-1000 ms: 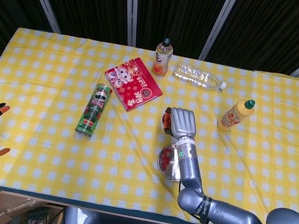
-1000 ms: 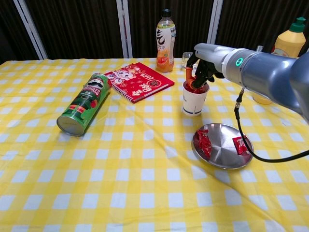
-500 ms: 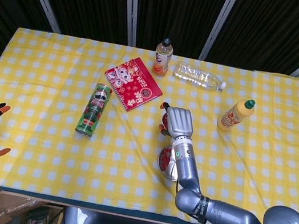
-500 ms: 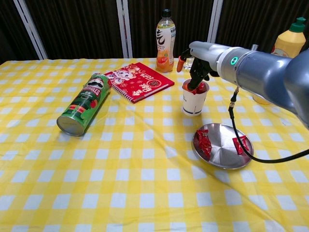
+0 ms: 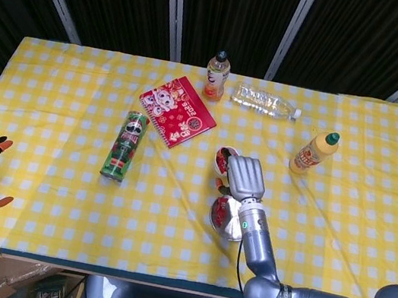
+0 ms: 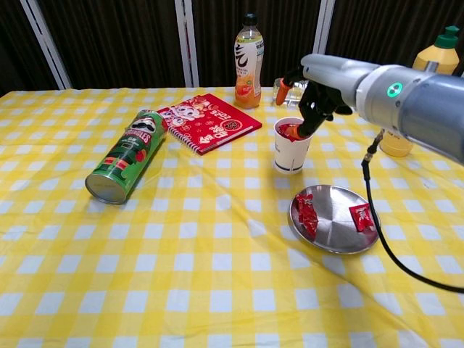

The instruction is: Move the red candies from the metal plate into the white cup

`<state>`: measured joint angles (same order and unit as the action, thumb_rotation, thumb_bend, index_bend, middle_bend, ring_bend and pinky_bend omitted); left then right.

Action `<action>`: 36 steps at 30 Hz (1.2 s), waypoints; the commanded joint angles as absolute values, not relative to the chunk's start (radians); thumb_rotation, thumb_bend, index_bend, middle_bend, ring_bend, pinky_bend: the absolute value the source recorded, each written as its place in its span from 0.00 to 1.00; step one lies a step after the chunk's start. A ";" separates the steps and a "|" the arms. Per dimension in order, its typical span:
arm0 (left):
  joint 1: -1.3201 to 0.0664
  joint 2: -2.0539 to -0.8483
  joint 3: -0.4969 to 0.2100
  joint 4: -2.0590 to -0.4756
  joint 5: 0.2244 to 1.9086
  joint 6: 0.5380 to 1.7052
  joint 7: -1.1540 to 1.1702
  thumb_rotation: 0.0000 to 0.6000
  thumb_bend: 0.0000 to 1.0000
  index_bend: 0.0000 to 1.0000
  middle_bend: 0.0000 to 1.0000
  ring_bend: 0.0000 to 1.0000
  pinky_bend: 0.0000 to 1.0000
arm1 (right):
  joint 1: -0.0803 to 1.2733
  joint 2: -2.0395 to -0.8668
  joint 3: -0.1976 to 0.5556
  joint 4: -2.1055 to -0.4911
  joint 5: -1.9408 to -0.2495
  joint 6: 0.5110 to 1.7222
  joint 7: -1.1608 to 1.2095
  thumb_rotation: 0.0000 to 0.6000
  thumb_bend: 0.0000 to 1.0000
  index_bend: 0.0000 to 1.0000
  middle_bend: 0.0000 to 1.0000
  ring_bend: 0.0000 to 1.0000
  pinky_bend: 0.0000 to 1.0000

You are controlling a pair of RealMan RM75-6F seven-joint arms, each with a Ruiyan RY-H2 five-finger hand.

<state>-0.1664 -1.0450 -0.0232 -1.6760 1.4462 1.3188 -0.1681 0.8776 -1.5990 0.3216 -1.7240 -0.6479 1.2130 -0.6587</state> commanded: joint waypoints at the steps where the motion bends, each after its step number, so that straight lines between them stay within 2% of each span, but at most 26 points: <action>1: -0.165 -1.047 -0.023 -1.673 1.451 1.325 -0.168 1.00 0.03 0.00 0.00 0.00 0.00 | 0.836 -1.600 0.247 -1.766 -0.695 1.255 -0.666 1.00 0.39 0.32 0.78 0.78 0.88; 6: -0.161 -1.050 -0.024 -1.669 1.457 1.337 -0.168 1.00 0.03 0.00 0.00 0.00 0.00 | 0.787 -1.625 0.174 -1.774 -0.718 1.287 -0.656 1.00 0.39 0.36 0.78 0.78 0.88; 15: -0.157 -1.054 -0.022 -1.661 1.465 1.347 -0.170 1.00 0.03 0.00 0.00 0.00 0.00 | 0.728 -1.654 0.117 -1.708 -0.711 1.290 -0.637 1.00 0.39 0.36 0.78 0.78 0.88; 24: -0.158 -1.056 -0.023 -1.662 1.464 1.347 -0.164 1.00 0.03 0.00 0.00 0.00 0.00 | 0.701 -1.673 0.111 -1.629 -0.689 1.272 -0.649 1.00 0.38 0.36 0.78 0.78 0.88; 36: -0.158 -1.055 -0.022 -1.666 1.465 1.347 -0.160 1.00 0.03 0.00 0.00 0.00 0.00 | 0.668 -1.679 0.101 -1.617 -0.696 1.281 -0.678 1.00 0.36 0.40 0.78 0.78 0.88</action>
